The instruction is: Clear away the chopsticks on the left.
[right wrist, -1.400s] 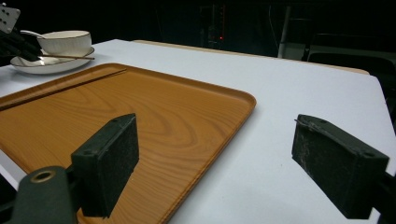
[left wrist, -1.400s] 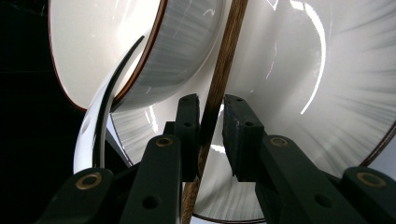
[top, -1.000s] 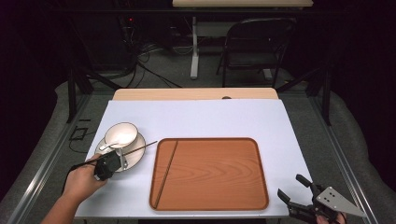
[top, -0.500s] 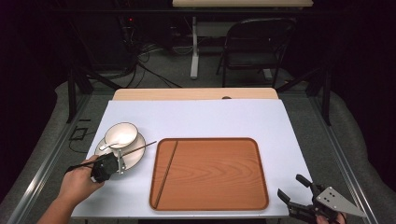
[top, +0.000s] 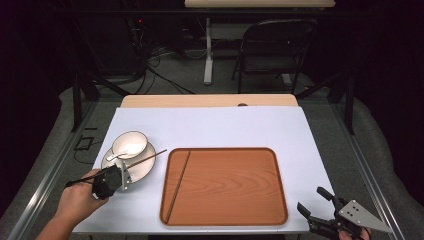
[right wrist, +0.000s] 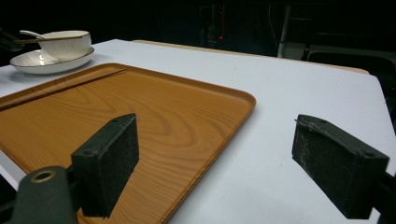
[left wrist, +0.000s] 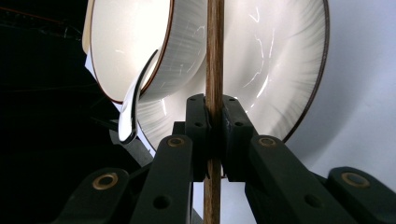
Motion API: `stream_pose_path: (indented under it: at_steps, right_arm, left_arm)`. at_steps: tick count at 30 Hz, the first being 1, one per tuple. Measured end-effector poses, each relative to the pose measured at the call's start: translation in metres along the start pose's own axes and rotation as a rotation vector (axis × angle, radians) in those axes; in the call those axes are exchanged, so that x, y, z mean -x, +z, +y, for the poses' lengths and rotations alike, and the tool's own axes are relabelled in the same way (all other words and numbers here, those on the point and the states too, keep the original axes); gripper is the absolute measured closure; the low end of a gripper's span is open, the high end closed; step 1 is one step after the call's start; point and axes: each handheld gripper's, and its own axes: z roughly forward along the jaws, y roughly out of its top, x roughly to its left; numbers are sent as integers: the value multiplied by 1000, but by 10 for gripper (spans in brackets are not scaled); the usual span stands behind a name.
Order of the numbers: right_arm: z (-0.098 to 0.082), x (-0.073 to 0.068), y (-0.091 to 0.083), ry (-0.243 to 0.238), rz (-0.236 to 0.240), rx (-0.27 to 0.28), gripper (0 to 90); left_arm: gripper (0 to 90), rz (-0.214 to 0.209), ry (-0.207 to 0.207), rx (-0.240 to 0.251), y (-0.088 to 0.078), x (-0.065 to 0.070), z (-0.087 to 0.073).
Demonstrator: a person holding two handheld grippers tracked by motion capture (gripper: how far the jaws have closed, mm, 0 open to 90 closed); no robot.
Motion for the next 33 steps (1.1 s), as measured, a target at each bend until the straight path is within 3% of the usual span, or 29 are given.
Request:
stream_pose_path:
  at_steps: [12,16,19,23,26,33]
  right_arm:
    - [0,0,0,1,1,1,144]
    - [0,0,0,0,-1,2,144]
    - [0,1,0,4,-1,1,144]
    - [-1,1,0,12,-4,2,144]
    - [-1,3,-1,11,-7,3,144]
    - [-2,4,-2,34,-8,2,144]
  left_arm:
    - [836,-4,-9,42,-25,1,7]
    - [836,-32,-70,66,-36,-1,14]
    - [836,-84,-156,89,-44,-4,19]
    - [837,-178,-326,125,-52,-7,27]
    - [837,-276,-455,136,-56,-10,32]
    - [838,-552,-780,162,-57,-18,41]
